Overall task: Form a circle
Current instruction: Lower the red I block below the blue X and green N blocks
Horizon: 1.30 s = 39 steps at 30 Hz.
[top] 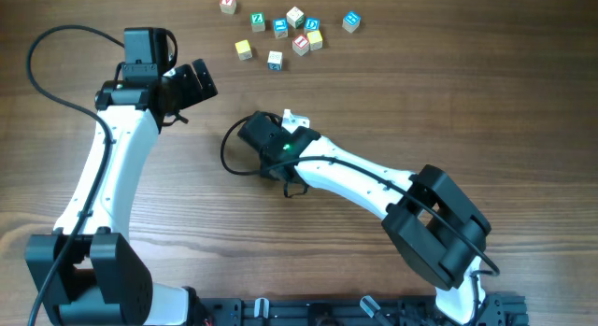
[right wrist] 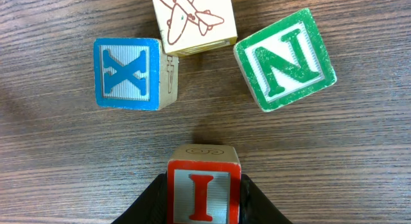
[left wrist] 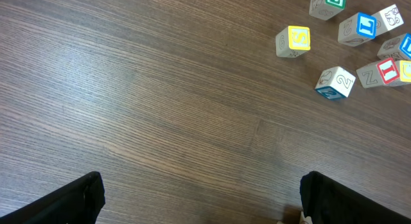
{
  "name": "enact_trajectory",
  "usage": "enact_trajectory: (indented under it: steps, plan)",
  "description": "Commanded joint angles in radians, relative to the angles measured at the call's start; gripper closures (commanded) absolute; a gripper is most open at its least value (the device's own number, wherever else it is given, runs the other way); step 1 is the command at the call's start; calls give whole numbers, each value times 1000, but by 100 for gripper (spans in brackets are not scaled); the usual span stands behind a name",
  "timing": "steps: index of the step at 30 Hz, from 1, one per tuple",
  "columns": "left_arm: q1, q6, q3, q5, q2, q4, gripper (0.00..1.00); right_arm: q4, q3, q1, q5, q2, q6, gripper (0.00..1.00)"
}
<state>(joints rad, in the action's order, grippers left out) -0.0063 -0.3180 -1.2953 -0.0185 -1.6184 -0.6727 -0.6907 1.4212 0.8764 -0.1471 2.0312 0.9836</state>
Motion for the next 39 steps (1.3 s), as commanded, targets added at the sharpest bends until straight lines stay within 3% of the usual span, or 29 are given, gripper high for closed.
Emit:
enact_trajectory:
  steps: [1, 7, 34, 36, 39]
  plan:
    - [4, -8, 0, -9, -3, 3, 0, 0, -10, 2, -14, 9, 15, 76]
    - [4, -8, 0, -9, -3, 3, 0, 1, -10, 2, -13, 9, 15, 70]
    - [4, -8, 0, -9, -3, 3, 0, 1, -10, 2, -10, 9, 15, 71]
    - [4, -8, 0, -9, -3, 3, 0, -2, -10, 2, -10, 9, 14, 65]
    - [4, -8, 0, -9, -3, 3, 0, -2, -10, 2, -10, 9, 14, 64]
